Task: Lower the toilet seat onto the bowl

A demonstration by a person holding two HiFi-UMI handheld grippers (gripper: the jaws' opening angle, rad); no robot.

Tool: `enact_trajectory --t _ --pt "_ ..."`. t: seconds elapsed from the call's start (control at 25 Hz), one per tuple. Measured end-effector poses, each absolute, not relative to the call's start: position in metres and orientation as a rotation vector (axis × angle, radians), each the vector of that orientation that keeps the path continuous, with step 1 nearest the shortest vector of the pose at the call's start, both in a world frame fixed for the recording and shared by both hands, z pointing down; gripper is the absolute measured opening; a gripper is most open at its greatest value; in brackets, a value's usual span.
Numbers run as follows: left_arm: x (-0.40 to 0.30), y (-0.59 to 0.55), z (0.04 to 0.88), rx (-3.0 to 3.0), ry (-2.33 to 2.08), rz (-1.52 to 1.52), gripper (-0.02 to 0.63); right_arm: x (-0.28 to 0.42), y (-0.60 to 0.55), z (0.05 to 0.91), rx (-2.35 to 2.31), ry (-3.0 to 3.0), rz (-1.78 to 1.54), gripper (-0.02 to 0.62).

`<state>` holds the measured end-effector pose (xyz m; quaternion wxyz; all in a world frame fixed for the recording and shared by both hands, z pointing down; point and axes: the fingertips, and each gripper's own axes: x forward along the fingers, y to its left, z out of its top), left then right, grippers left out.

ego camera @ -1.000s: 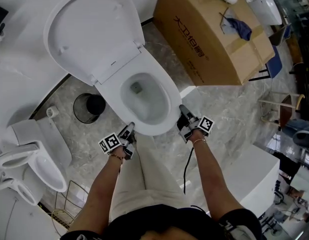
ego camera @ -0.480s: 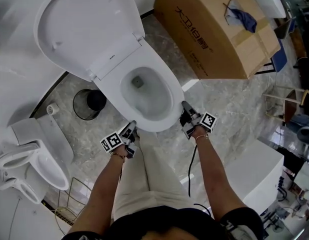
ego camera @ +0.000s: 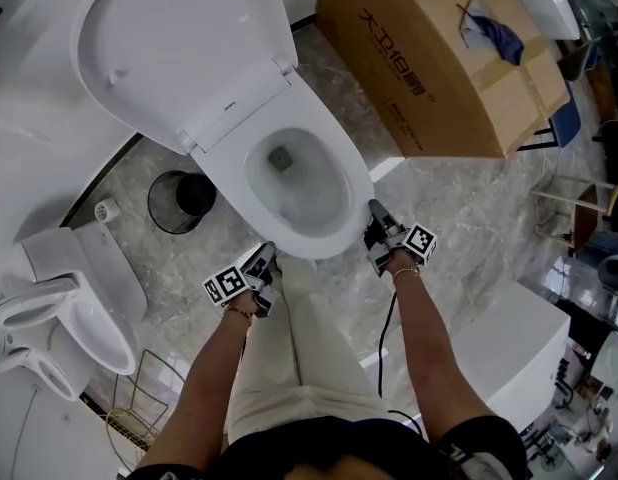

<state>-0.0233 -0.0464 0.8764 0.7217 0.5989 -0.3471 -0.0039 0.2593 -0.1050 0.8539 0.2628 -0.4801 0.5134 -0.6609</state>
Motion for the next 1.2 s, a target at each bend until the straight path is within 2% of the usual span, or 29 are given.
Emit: enact_trajectory --t 0.72,0.92,1.04,1.12,1.2 --pt "-0.028 -0.061 0.914 1.356 -0.771 -0.004 0.129 0.263 -0.099 0.896 -1.341 1.366 -1.759 0.123" --pt "-0.038 -0.068 0.899 1.414 -0.806 -0.017 0.129 0.279 -0.084 0.906 -1.619 1.385 -1.758 0.123" --pt "-0.045 -0.073 0.881 1.523 -0.844 0.057 0.090 0.282 -0.076 0.894 -1.741 1.461 -1.719 0.082" --pt "-0.050 -0.080 0.865 1.621 -0.871 0.128 0.064 0.274 -0.076 0.878 -1.740 1.531 -1.708 0.021" --pt "-0.054 -0.087 0.845 1.697 -0.898 0.167 0.047 0.265 -0.079 0.858 -1.720 1.572 -1.690 0.006"
